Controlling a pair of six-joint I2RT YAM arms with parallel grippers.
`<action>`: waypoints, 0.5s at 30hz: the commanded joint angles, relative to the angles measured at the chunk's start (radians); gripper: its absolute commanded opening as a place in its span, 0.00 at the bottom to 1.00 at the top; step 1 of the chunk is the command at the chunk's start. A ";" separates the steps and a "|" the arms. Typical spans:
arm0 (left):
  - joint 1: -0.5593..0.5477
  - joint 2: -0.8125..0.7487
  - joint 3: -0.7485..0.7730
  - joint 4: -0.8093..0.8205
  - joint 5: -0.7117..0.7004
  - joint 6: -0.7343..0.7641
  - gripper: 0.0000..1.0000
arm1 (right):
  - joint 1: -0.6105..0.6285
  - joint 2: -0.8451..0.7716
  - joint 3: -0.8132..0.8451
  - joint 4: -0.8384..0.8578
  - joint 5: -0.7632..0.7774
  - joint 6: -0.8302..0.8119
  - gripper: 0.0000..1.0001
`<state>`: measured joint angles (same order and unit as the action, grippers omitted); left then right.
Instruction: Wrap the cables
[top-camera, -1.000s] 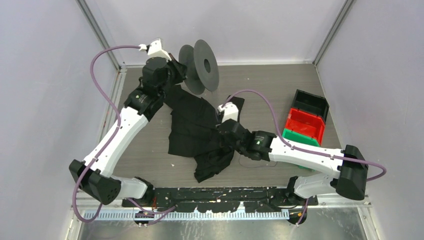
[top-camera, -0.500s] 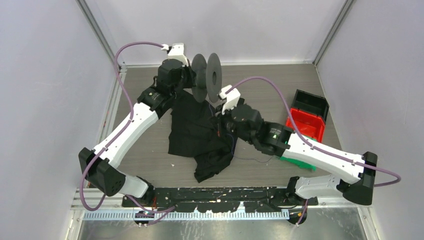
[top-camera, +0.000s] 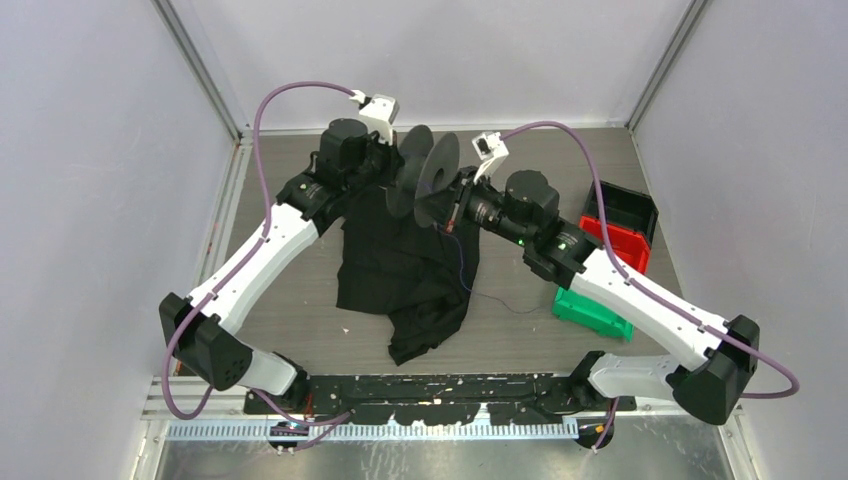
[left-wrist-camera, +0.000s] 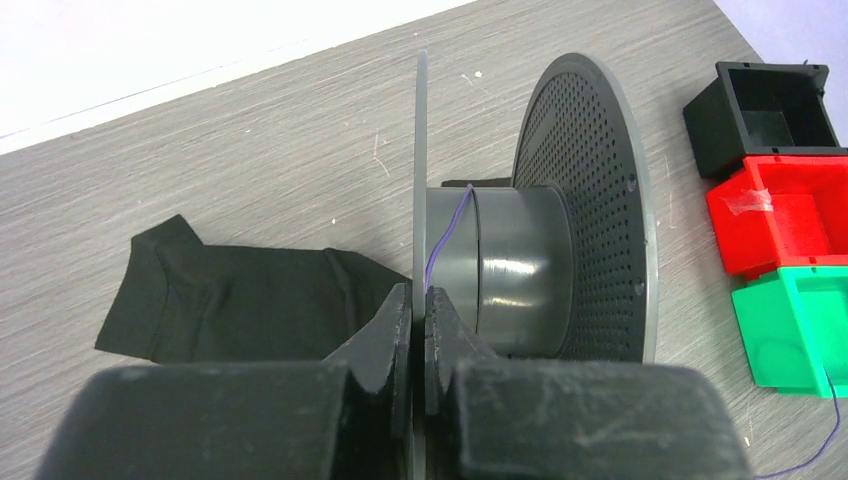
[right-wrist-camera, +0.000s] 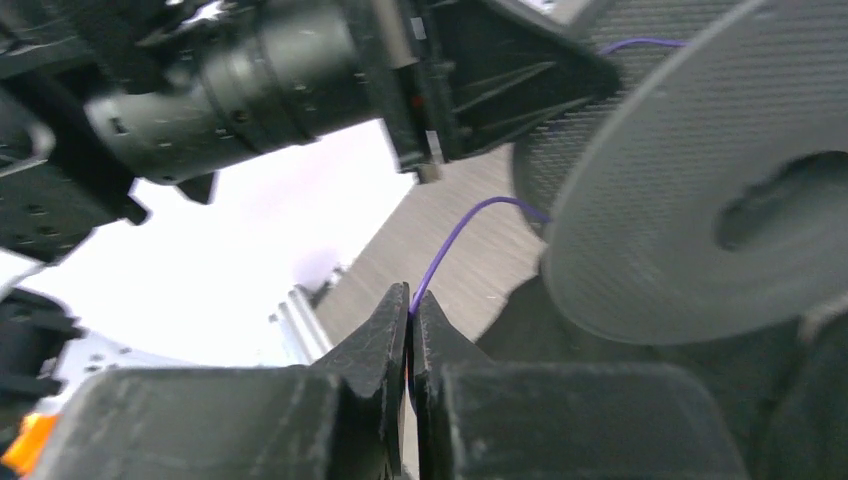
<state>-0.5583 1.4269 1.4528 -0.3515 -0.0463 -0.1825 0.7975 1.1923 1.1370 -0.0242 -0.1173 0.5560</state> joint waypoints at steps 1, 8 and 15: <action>0.002 -0.048 0.057 0.077 0.030 0.013 0.00 | 0.002 0.033 -0.040 0.302 -0.203 0.202 0.09; 0.001 -0.048 0.114 0.039 0.062 0.025 0.00 | -0.016 0.122 -0.122 0.665 -0.286 0.471 0.15; 0.004 -0.060 0.108 0.025 0.077 0.044 0.00 | -0.018 0.147 -0.114 0.785 -0.290 0.533 0.24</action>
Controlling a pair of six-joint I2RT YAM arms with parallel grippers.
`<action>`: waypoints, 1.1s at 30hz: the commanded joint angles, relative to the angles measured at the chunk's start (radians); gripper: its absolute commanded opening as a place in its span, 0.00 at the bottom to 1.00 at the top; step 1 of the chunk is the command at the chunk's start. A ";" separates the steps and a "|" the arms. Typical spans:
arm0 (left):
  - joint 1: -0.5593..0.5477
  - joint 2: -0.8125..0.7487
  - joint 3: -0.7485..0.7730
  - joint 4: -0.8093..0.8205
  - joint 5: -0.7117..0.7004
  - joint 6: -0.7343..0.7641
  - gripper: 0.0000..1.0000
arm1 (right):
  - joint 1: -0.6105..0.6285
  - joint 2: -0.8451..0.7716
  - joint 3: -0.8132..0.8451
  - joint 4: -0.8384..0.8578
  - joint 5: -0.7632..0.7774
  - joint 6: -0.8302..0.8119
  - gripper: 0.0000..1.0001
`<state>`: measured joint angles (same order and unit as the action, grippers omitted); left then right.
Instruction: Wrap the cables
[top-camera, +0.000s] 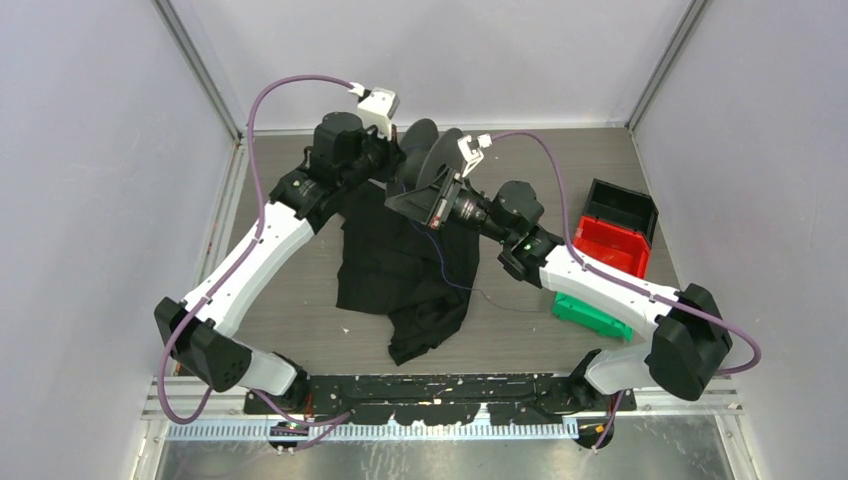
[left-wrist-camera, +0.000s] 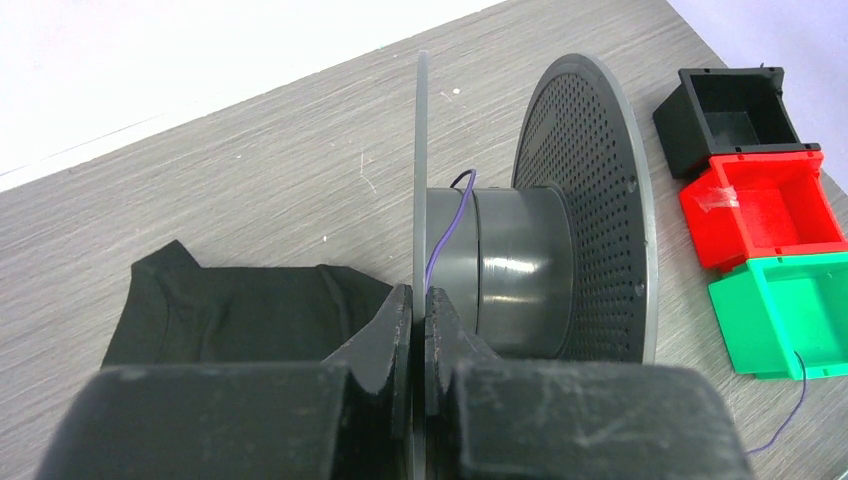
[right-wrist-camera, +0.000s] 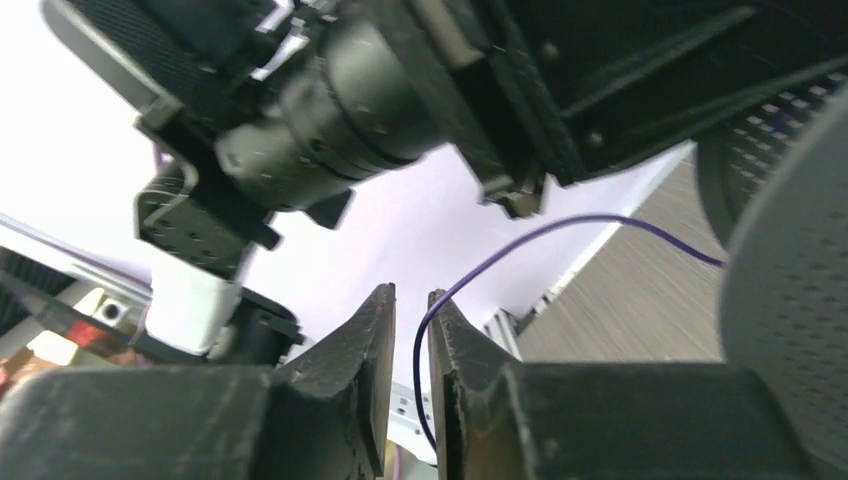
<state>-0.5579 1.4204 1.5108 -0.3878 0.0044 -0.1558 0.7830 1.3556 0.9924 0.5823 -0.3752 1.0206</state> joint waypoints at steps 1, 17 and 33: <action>0.005 -0.053 0.049 0.058 0.027 0.021 0.00 | -0.006 -0.020 0.039 0.173 -0.039 0.065 0.27; 0.027 -0.089 0.016 -0.045 0.151 0.140 0.00 | -0.148 -0.218 0.121 -0.221 0.027 -0.205 0.31; 0.031 -0.150 -0.014 -0.147 0.351 0.271 0.00 | -0.352 -0.201 0.022 -0.238 0.099 -0.211 0.30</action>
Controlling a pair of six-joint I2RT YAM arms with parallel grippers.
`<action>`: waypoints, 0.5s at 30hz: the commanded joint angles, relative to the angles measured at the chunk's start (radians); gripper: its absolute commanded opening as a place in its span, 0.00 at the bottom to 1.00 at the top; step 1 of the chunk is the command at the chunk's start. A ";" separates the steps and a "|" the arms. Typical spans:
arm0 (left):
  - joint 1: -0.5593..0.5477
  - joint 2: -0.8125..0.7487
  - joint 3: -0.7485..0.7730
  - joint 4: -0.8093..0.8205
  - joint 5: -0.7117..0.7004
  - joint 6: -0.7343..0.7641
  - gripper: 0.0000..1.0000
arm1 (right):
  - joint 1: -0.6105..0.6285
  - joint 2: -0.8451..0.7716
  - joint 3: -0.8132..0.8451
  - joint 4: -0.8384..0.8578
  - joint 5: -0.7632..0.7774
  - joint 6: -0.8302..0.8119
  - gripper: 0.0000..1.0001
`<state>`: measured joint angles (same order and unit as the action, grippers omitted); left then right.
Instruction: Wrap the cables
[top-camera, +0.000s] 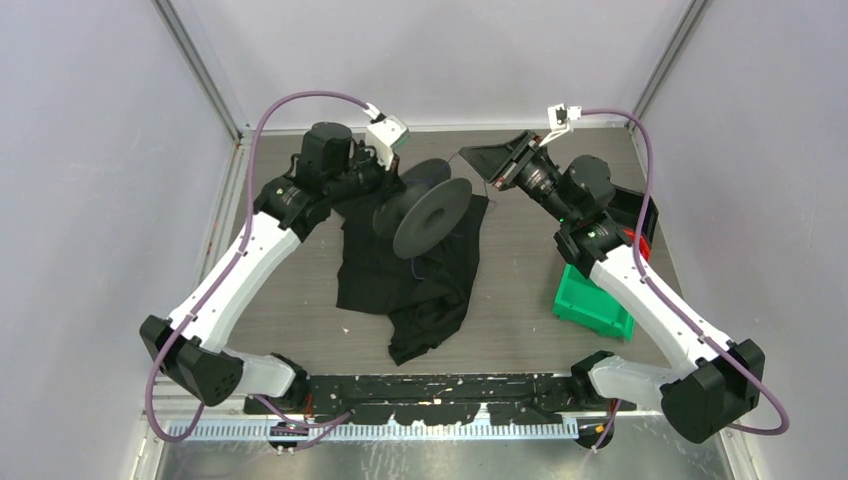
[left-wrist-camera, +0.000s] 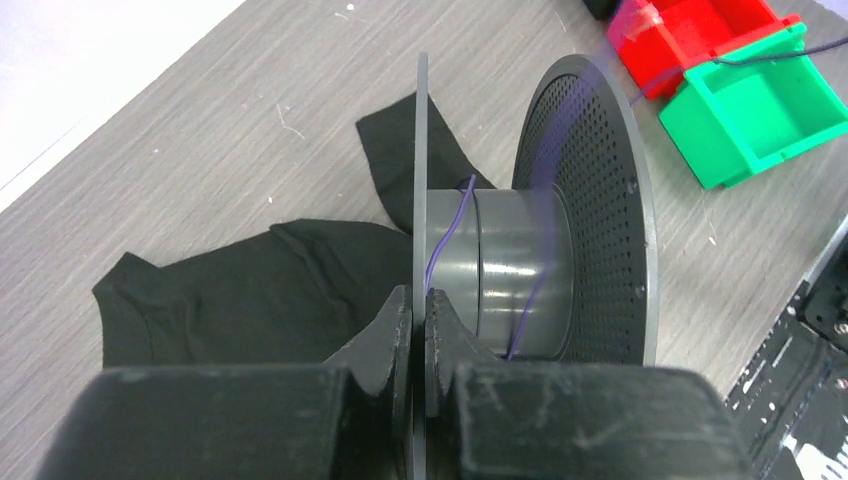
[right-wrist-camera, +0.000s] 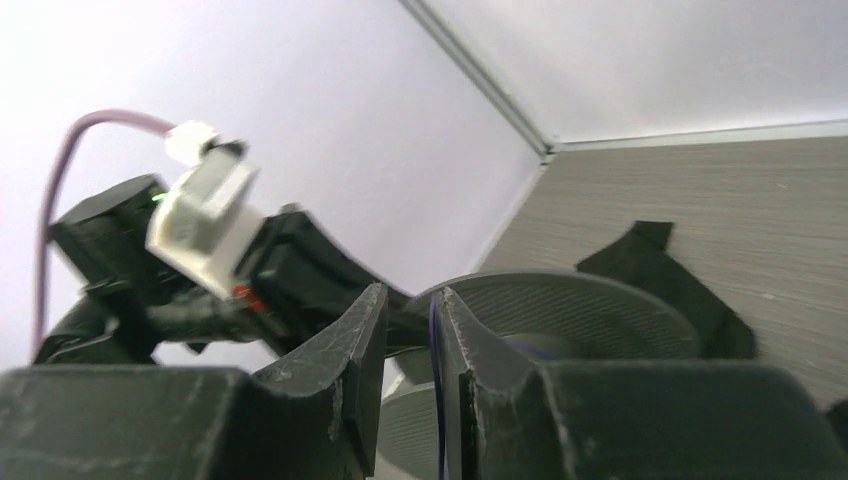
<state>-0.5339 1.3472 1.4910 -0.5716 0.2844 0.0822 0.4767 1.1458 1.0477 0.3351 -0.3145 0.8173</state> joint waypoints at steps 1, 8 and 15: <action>0.010 -0.084 0.005 0.043 0.076 0.029 0.00 | -0.058 0.012 -0.048 0.019 0.028 0.000 0.30; 0.045 -0.110 0.049 0.079 0.069 -0.059 0.00 | -0.079 0.058 -0.134 0.039 0.016 0.027 0.33; 0.080 -0.093 0.148 0.021 0.118 -0.148 0.00 | -0.078 0.054 -0.172 -0.029 0.040 -0.023 0.51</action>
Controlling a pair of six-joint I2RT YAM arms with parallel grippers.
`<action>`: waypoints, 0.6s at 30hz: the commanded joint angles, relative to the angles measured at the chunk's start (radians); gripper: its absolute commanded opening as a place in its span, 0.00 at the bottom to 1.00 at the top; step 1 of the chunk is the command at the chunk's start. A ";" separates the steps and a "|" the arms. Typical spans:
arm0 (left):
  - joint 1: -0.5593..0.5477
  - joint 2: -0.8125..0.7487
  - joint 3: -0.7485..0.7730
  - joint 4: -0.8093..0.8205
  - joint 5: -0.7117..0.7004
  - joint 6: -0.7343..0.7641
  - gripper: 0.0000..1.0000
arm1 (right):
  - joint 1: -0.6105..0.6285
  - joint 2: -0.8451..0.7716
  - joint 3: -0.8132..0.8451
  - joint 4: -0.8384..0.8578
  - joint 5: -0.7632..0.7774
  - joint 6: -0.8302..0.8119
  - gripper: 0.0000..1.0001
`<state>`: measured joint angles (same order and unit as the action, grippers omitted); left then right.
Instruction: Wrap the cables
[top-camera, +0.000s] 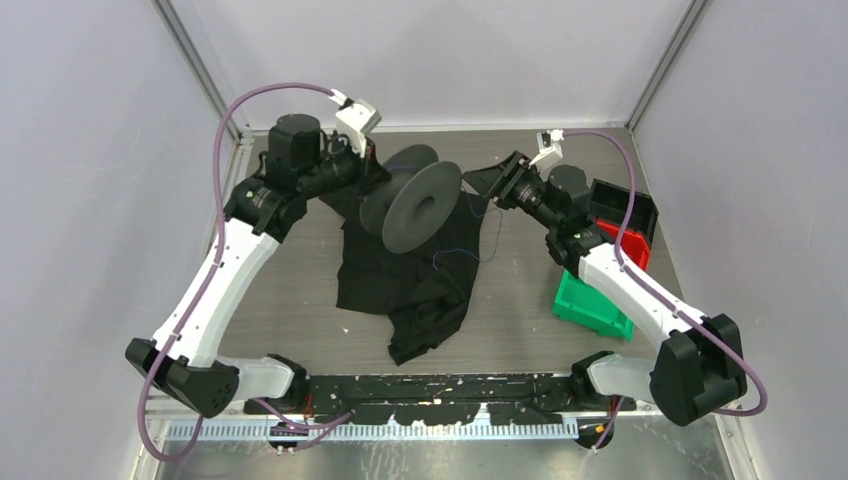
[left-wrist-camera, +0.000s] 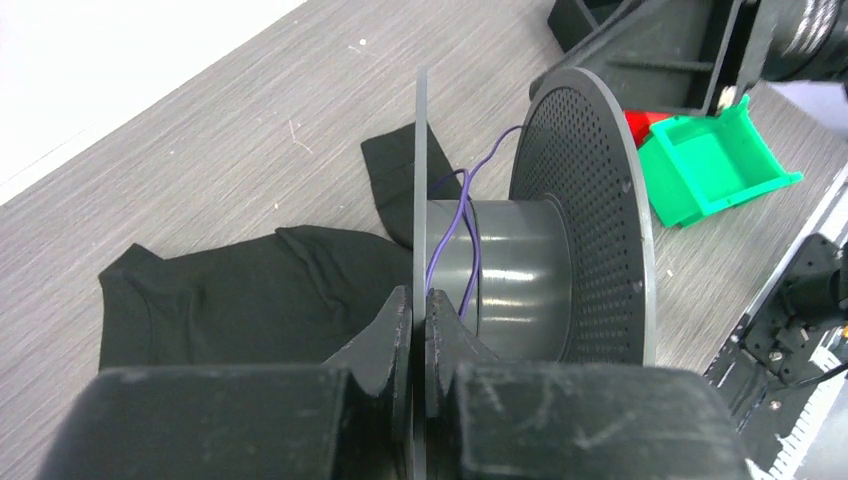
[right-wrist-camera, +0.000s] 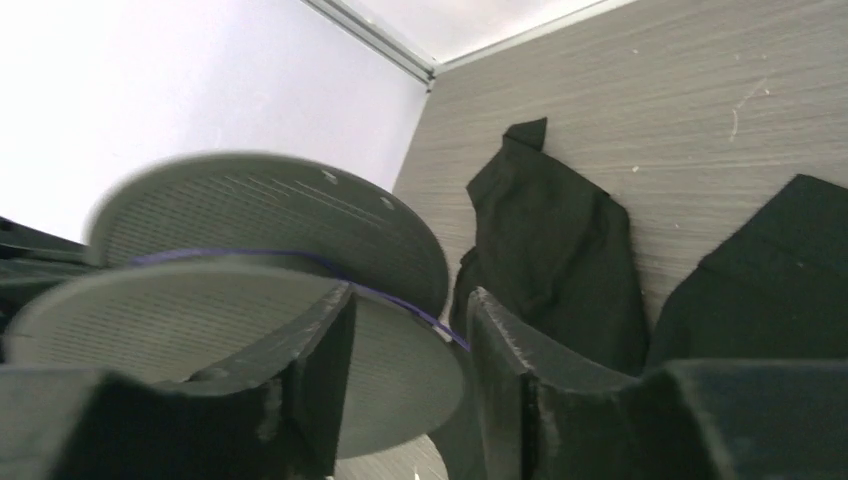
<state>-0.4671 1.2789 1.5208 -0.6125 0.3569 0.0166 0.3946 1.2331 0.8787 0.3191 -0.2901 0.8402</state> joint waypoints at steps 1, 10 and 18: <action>0.019 -0.018 0.141 0.047 0.040 -0.102 0.00 | 0.004 -0.053 -0.005 -0.043 0.034 -0.072 0.55; 0.030 -0.010 0.318 -0.051 0.008 -0.212 0.00 | 0.003 -0.259 -0.120 -0.254 0.225 -0.393 0.77; 0.030 -0.037 0.369 0.003 -0.029 -0.280 0.00 | 0.006 -0.313 -0.324 -0.124 0.103 -0.474 0.78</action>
<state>-0.4427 1.2804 1.8580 -0.7128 0.3462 -0.2024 0.3969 0.9192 0.6296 0.1162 -0.1211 0.4355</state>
